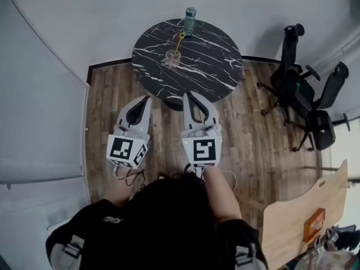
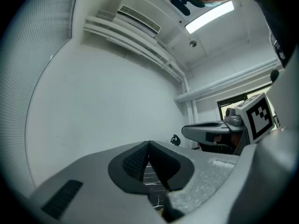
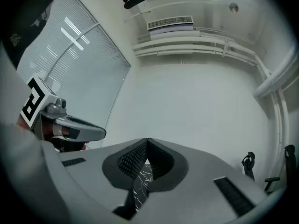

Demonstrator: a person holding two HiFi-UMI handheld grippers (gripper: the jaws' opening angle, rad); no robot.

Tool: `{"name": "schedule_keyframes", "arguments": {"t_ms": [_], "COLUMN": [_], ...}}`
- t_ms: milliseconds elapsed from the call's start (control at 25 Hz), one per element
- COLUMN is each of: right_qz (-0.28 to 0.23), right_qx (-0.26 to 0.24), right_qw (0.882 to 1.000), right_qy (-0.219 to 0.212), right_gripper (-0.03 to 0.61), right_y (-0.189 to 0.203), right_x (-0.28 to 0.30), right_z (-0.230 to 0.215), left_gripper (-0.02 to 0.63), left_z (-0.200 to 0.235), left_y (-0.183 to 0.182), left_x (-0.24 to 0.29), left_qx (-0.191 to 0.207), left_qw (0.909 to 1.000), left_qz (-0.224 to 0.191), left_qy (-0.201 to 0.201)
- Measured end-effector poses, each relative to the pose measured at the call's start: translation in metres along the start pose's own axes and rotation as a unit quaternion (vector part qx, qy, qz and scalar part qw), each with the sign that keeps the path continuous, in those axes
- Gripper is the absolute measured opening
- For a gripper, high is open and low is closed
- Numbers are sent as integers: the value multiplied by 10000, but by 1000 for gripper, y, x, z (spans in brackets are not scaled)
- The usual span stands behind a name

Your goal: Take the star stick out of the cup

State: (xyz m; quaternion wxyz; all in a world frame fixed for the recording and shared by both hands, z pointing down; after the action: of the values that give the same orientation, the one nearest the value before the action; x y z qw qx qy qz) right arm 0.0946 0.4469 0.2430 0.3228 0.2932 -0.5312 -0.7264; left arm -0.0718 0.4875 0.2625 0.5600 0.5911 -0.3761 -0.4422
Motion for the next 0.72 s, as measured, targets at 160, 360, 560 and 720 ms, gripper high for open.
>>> {"name": "schedule_keyframes", "arguments": {"t_ms": [160, 360, 560, 720], "right_qz": [-100, 60, 107, 194], "right_qx": [-9, -3, 311, 301], "right_qw": [9997, 9987, 9963, 9939], "right_qy": [-213, -497, -793, -1039], "right_gripper": [-4, -3, -3, -5], "right_y": [7, 29, 60, 75], "right_x": [12, 35, 83, 129], "right_z": [3, -4, -30, -57], "left_gripper": [-2, -2, -2, -2], "left_z": [10, 28, 44, 67], "left_y": [7, 29, 42, 49], "left_x": [5, 22, 67, 112], "left_qx": [67, -75, -72, -76], "left_qw": [9999, 9996, 9988, 9977], "left_qz": [95, 287, 467, 613], "left_qy": [61, -13, -92, -265]}}
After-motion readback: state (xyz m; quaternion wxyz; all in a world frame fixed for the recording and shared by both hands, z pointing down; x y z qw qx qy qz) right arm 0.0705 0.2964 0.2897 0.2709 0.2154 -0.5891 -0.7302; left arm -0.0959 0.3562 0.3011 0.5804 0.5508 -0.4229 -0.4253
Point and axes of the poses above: the fingertips, and each gripper's own axes: x forward along the fingers, z to its left, y out of its underside, the point moved 7 cm from there along -x, backward along the fingers, and after that the axes turned 3 degrees about -z, right-handed, at the moved point
